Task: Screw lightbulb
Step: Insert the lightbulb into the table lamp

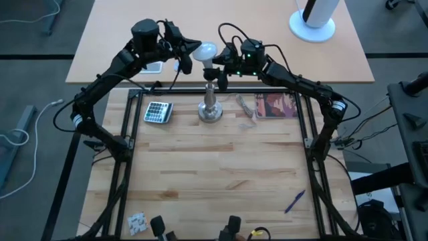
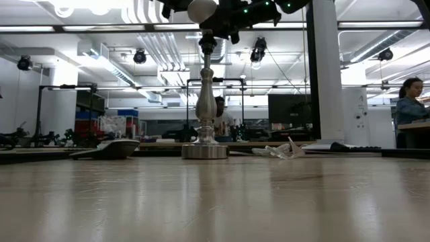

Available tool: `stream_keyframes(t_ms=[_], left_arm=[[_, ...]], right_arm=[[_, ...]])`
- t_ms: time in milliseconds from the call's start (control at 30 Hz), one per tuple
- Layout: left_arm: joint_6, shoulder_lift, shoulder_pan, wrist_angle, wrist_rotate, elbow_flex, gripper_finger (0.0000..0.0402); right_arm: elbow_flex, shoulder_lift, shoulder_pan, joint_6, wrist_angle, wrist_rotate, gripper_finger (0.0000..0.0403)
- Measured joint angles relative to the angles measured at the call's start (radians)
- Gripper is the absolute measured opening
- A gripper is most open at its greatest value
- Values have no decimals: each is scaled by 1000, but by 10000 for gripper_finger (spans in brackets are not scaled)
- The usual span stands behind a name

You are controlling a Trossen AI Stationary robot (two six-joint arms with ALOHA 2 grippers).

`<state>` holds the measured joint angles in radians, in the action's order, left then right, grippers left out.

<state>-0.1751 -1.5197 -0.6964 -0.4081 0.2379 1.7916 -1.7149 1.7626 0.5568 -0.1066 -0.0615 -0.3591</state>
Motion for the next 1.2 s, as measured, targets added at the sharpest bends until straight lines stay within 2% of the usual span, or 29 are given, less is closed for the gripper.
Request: stream_keyframes(t_ms=[233, 833, 1200], left_arm=[[-12, -5, 1, -19, 0, 14, 3], [-12, -4, 1, -15, -2, 13, 5], [-18, -4, 9, -13, -2, 13, 5]], right_arm=[[0, -22, 0, -14, -22, 63, 201], [-2, -71, -5, 10, -109, 73, 248], [-2, -136, -7, 3, -220, 73, 234]])
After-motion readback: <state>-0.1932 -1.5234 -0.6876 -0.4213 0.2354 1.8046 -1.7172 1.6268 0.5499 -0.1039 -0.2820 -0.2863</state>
